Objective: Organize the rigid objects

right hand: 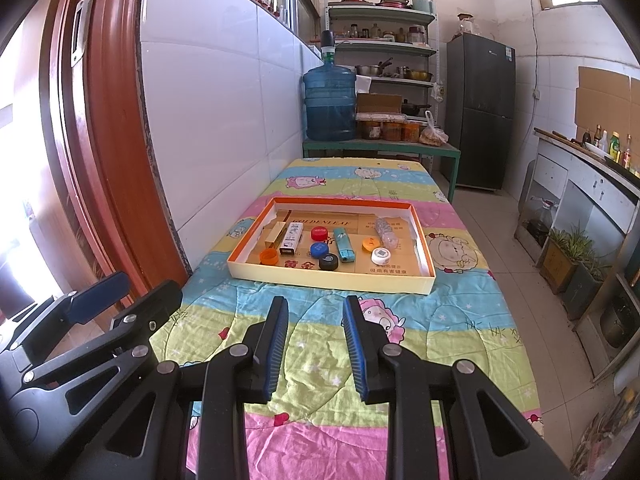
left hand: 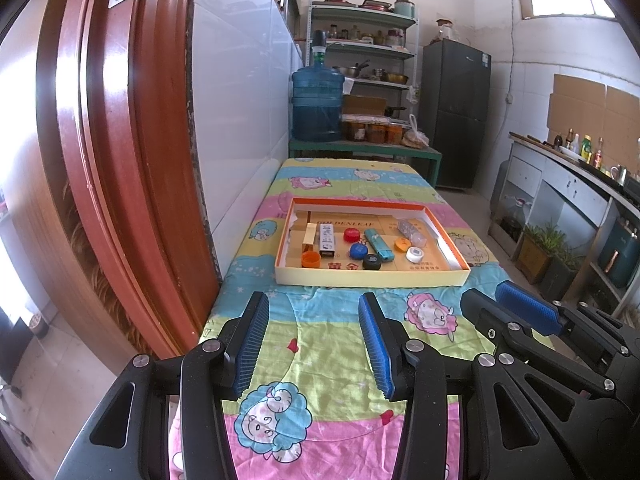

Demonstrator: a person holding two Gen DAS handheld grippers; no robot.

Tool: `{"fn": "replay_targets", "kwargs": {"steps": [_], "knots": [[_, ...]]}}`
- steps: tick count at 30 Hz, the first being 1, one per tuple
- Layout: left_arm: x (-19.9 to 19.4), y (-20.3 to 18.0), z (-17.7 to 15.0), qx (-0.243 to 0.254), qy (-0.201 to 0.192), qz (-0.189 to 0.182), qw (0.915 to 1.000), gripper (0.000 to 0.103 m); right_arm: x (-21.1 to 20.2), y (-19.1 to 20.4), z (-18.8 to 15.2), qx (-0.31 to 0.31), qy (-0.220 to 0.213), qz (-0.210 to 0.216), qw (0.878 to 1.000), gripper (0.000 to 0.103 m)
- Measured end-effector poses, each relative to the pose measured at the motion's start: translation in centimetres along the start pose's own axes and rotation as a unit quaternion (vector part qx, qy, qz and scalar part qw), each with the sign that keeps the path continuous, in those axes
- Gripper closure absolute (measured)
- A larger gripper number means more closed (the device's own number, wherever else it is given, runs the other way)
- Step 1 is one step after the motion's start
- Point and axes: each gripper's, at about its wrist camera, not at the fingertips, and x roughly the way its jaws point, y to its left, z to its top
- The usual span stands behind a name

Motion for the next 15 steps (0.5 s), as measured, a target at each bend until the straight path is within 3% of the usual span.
{"fn": "replay_targets", "kwargs": {"steps": [15], "knots": [[0.56,-0.04,-0.82,0.003,0.008,-0.002,1.0,0.05,0.24,-0.12,-0.27,0.002,0.002,0.0,1.0,0.075]]}}
